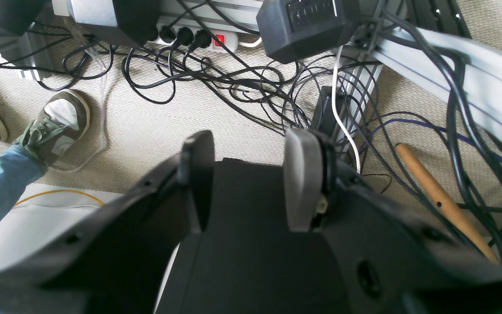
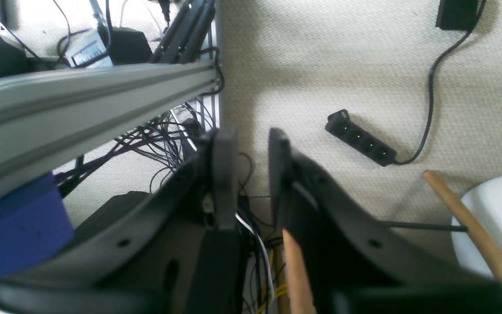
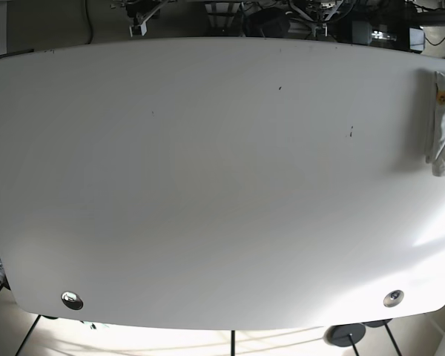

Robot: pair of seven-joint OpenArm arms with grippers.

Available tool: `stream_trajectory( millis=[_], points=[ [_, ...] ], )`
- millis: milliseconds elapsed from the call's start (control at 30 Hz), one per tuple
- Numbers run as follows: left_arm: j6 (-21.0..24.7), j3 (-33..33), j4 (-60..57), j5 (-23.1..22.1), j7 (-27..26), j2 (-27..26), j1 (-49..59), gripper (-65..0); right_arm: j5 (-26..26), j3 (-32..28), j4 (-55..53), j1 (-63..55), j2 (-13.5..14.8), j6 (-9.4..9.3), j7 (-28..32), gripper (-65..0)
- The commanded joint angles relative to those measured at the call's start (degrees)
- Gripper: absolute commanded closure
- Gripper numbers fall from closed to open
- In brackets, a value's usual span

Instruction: Fold the T-shirt properly

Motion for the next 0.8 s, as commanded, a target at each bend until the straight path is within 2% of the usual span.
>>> stream_trajectory(
  millis=[33,800],
  points=[
    [0.13,0.10,0.09,0.49,-0.20,-0.25,0.31,-24.1,0.25,0.02,0.04,-0.22,0.44,0.13,0.80,-11.9],
    [-0.47,0.04,0.00,0.34,-0.22,0.15,0.10,-24.3,0.63,-0.03,0.00,0.38,0.51,-0.10,1.08,-11.8]
  ],
)
